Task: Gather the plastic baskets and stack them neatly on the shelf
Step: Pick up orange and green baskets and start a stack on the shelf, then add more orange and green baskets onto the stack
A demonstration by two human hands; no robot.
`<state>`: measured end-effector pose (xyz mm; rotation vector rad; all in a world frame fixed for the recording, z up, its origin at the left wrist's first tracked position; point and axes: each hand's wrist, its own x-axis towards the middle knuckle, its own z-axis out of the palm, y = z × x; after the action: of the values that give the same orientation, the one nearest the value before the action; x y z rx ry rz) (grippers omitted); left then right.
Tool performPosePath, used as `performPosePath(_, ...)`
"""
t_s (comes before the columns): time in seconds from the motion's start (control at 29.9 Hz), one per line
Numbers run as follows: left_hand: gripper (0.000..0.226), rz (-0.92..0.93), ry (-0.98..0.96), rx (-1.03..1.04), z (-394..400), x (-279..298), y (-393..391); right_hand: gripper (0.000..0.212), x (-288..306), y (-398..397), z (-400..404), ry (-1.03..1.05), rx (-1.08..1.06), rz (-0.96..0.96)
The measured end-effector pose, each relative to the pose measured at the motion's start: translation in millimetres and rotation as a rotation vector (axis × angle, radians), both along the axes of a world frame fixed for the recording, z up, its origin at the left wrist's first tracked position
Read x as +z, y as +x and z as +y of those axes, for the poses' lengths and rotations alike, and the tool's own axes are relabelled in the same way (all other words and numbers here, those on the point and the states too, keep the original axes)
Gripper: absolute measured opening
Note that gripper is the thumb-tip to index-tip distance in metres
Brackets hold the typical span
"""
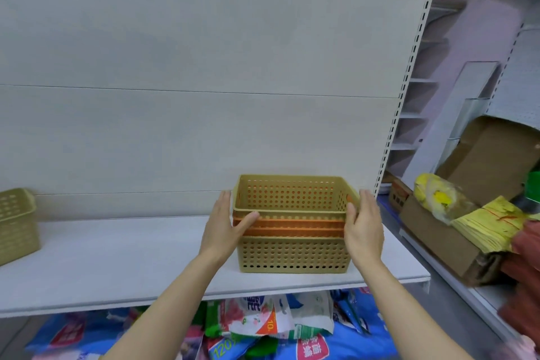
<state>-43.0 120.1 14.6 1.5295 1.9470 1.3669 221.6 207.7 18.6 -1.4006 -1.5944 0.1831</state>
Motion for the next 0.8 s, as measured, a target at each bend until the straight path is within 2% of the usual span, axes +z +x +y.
performPosePath(0.07,0.1,0.16,-0.049,0.07,-12,4,-9,0.05,-1,-17,-8,0.132,0.033,-0.181)
performPosePath(0.13,0.098,0.351,-0.049,0.127,-31,4,-21,0.053,0,-41,-27,0.19,0.12,-0.27)
performPosePath(0.33,0.091,0.682,-0.029,0.322,-109,0,-81,0.056,-7,-132,-91,0.244,0.421,-0.321)
performPosePath(0.47,0.087,0.803,-0.101,0.432,-173,-11,-142,0.058,-16,-202,-140,0.24,0.526,-0.311)
performPosePath(0.8,0.076,0.908,-0.229,0.591,-342,-28,-285,0.052,-45,-369,-265,0.244,0.737,-0.274)
